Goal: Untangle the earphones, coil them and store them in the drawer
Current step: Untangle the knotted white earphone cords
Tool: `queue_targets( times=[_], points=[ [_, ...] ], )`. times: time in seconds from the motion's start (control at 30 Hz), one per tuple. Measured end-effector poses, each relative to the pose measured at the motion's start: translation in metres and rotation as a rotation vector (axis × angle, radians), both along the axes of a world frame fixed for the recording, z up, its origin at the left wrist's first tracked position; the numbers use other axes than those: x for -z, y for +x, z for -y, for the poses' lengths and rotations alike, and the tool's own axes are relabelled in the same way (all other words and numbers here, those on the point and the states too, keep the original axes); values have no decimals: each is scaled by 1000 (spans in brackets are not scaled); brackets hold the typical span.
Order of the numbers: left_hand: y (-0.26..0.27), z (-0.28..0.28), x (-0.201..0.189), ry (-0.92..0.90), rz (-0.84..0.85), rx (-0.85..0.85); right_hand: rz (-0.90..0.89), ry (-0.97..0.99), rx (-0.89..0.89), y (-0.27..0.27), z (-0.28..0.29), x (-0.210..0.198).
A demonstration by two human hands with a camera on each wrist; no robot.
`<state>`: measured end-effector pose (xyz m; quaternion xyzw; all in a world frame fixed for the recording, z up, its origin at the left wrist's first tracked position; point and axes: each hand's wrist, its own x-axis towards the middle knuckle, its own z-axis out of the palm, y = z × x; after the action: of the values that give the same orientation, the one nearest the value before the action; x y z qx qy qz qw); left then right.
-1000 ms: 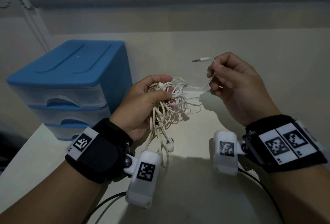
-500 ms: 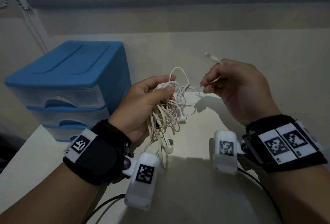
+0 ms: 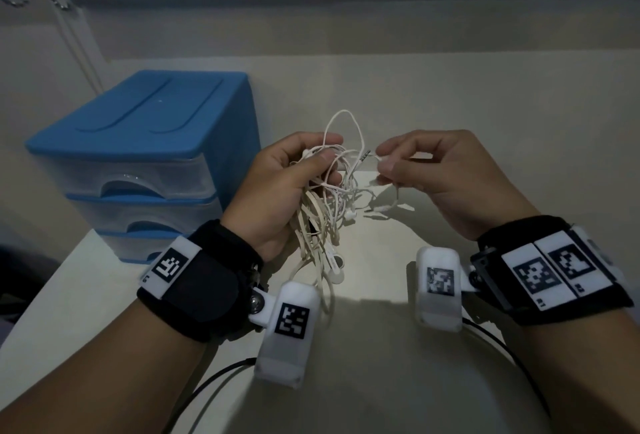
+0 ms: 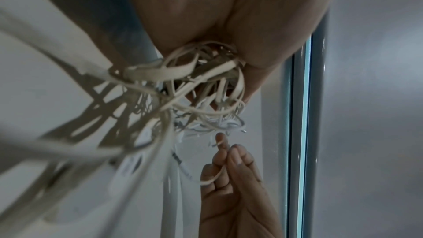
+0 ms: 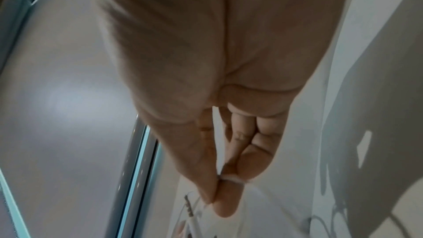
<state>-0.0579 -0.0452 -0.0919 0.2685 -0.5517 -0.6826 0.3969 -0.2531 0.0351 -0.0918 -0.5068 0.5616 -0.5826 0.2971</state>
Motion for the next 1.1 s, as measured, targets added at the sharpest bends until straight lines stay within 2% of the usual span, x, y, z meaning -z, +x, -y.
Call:
queue_targets(
  times=[0.37, 0.53, 0.83, 1.0, 1.1],
  points=[
    [0, -2, -4, 34, -6, 37, 52, 15, -80, 5, -3, -2],
    [-1, -4, 0, -106, 131, 19, -3, 6, -32, 9, -4, -5],
    [0, 0, 2, -191, 136, -17, 24, 46, -78, 11, -1, -3],
    [1, 1, 1, -188, 146, -27, 110, 52, -153, 12, -3, -3],
    [0, -1, 0, -196, 152, -25, 288, 57, -225, 14, -5, -8]
  ],
)
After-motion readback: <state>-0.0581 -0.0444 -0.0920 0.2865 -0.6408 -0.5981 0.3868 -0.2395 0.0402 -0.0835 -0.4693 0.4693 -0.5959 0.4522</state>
